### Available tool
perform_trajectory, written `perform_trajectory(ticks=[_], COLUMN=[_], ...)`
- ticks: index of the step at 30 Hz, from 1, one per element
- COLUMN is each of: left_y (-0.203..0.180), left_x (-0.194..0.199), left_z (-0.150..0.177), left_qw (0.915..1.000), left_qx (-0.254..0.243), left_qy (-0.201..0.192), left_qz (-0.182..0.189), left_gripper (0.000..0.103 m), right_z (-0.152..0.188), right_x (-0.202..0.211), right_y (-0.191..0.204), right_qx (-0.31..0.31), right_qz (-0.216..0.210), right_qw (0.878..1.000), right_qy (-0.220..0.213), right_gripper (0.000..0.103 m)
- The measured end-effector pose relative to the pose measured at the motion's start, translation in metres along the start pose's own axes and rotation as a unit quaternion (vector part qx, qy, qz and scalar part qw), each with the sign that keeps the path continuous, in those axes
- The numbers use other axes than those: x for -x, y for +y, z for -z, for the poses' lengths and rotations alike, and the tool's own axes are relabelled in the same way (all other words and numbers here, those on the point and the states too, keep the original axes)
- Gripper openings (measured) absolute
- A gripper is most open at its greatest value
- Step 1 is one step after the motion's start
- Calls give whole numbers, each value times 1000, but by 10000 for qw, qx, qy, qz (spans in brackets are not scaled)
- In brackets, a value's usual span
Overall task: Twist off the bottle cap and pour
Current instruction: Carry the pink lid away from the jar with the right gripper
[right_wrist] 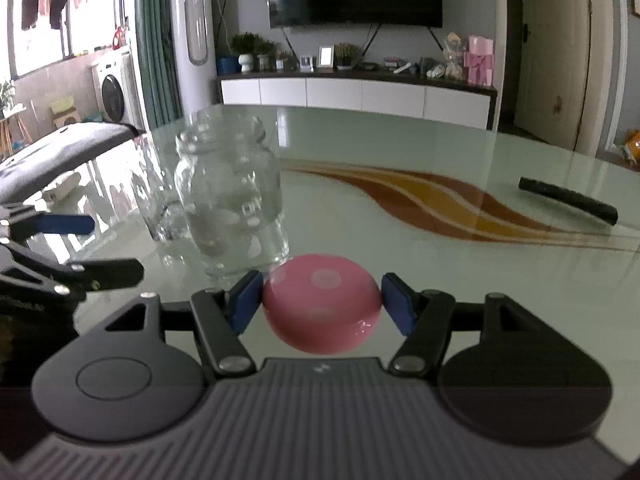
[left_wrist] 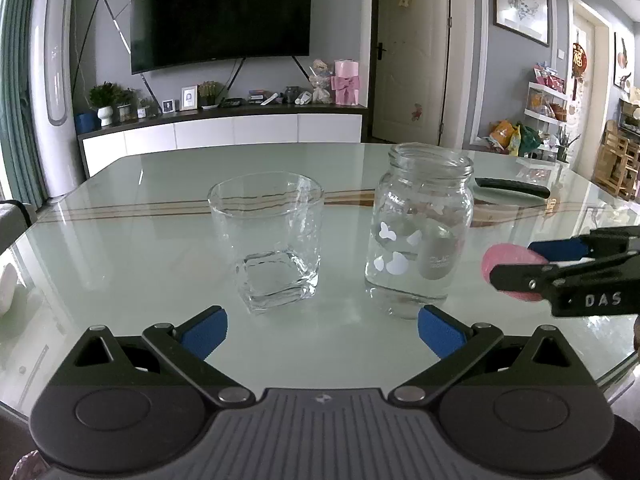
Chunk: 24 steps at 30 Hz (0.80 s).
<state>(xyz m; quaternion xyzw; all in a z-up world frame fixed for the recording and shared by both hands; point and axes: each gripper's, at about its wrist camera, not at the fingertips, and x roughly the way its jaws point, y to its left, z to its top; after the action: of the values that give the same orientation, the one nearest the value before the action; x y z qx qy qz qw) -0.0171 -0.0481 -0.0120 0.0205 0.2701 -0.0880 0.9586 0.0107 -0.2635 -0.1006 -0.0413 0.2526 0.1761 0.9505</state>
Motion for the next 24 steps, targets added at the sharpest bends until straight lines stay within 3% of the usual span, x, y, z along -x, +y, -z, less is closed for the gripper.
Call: perform_trajectory(ticks=[24], left_y=[1], left_x=[-2], left_z=[-1], left_qw=[10000], left_qx=[32], left_qy=[77], left_qz=[0], left_gripper=[102], right_z=[18], right_x=[-17], right_y=[-8], right_qx=[-37], right_qz=[-14], right_qw=[10000], right_qy=[79], right_gripper=[66])
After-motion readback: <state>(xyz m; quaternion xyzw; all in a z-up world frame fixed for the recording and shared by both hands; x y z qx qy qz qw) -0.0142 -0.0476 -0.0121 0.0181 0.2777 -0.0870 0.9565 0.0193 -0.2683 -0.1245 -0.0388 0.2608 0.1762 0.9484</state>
